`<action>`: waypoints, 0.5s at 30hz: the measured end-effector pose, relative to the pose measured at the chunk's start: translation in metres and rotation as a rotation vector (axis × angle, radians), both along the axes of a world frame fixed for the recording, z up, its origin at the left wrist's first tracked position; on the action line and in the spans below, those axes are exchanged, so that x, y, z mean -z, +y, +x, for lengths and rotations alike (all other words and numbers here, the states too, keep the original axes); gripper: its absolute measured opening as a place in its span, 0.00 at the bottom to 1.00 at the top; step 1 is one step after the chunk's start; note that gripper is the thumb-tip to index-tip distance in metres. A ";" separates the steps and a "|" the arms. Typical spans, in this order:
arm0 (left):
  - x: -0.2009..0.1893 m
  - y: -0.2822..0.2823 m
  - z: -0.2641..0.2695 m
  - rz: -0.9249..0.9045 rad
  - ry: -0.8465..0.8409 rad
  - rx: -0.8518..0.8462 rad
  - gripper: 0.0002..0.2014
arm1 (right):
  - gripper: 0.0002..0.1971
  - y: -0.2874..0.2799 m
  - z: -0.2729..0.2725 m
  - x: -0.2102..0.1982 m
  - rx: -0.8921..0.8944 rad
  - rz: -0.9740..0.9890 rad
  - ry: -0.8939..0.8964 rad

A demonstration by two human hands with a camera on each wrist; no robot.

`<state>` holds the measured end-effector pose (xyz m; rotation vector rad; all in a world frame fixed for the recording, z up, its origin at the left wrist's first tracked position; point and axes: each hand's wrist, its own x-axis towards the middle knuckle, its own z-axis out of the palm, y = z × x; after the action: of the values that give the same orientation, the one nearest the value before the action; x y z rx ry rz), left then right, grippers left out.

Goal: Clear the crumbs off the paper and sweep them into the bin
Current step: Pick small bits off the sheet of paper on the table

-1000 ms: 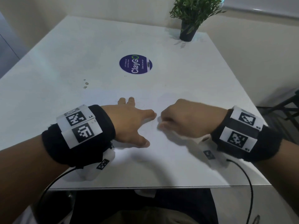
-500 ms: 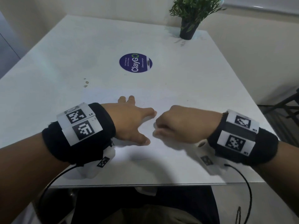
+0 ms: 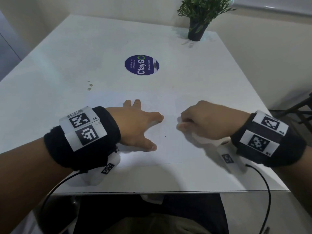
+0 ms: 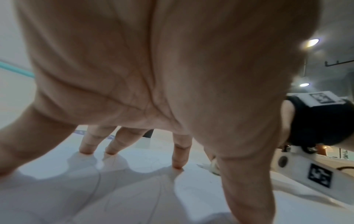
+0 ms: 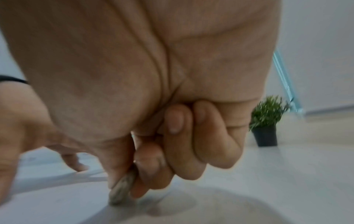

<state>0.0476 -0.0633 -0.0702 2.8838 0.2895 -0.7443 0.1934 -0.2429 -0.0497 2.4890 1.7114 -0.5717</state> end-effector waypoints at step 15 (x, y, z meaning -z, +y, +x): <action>0.003 0.001 0.000 -0.003 -0.003 0.010 0.42 | 0.20 -0.002 -0.014 0.002 -0.113 0.022 0.060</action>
<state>0.0473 -0.0621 -0.0732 2.8858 0.2732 -0.7415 0.1793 -0.2451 -0.0519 2.3931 1.8753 -0.6268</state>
